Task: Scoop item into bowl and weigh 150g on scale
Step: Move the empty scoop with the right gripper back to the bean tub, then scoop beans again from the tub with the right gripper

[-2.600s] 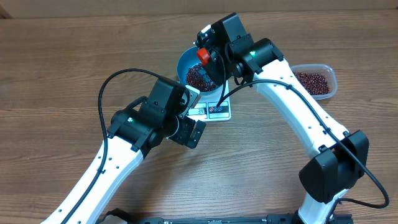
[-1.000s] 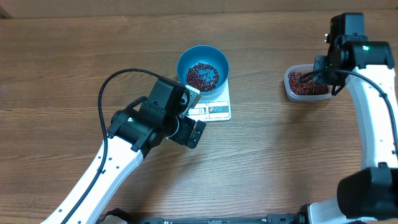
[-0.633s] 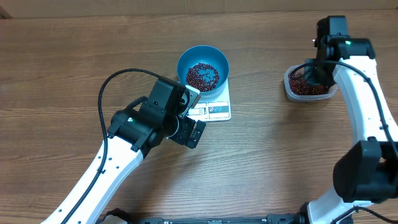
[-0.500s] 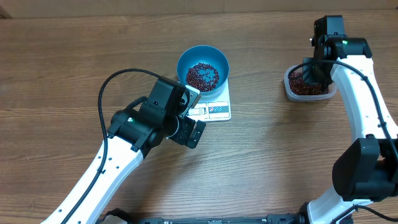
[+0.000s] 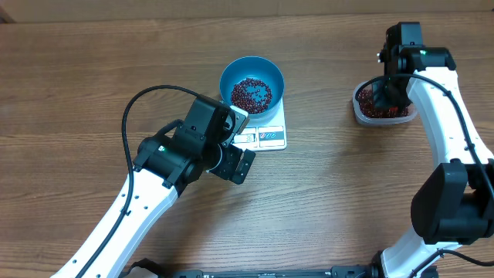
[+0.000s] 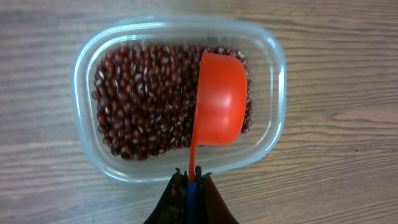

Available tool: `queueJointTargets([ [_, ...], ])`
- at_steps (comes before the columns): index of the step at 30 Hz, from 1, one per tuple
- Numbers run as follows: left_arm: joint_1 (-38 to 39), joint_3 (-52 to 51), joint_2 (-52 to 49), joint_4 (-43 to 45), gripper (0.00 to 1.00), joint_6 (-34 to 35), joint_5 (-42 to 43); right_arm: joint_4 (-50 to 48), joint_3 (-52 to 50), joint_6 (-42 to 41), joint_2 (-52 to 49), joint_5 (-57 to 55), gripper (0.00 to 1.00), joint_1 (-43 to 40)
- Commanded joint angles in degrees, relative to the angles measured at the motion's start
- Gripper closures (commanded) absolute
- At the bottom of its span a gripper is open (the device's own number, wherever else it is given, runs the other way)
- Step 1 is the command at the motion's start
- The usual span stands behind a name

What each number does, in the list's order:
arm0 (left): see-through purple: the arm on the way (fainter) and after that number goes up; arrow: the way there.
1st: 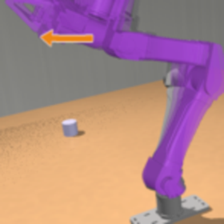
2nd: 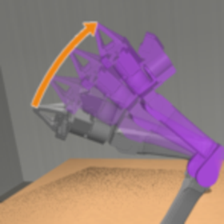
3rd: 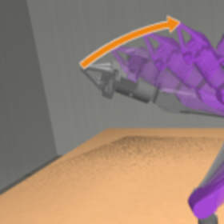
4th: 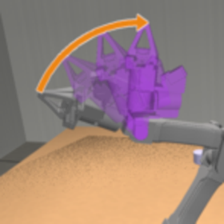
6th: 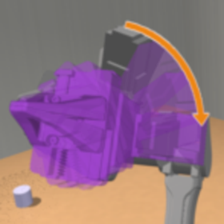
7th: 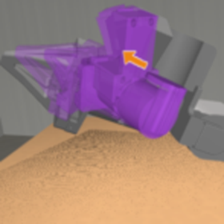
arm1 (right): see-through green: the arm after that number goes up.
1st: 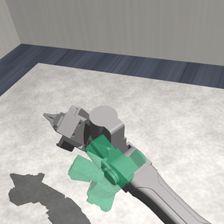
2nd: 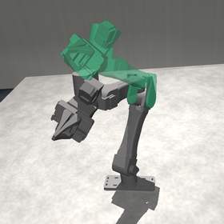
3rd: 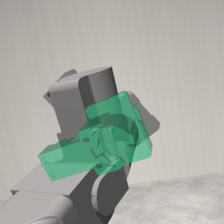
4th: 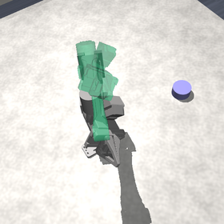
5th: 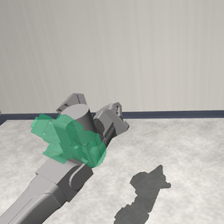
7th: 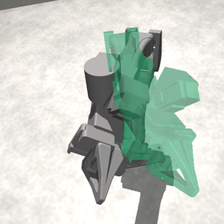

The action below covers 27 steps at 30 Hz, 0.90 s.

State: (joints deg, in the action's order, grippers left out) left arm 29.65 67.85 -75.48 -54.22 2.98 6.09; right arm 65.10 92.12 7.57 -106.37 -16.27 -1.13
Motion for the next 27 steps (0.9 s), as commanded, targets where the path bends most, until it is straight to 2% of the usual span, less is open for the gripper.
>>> queueJointTargets([
  [1, 0.3, 0.2, 0.2, 0.1, 0.00, 0.0, 1.0, -0.7, -2.2, 2.4, -0.2, 0.3, 0.96, 0.1],
  [16, 0.3, 0.2, 0.2, 0.1, 0.00, 0.0, 1.0, -5.1, -6.9, 3.3, -0.2, 5.0, 0.96, 0.1],
  [27, 0.3, 0.2, 0.2, 0.1, 0.00, 0.0, 1.0, -6.4, -6.9, 3.2, -0.2, 15.9, 0.96, 0.1],
])
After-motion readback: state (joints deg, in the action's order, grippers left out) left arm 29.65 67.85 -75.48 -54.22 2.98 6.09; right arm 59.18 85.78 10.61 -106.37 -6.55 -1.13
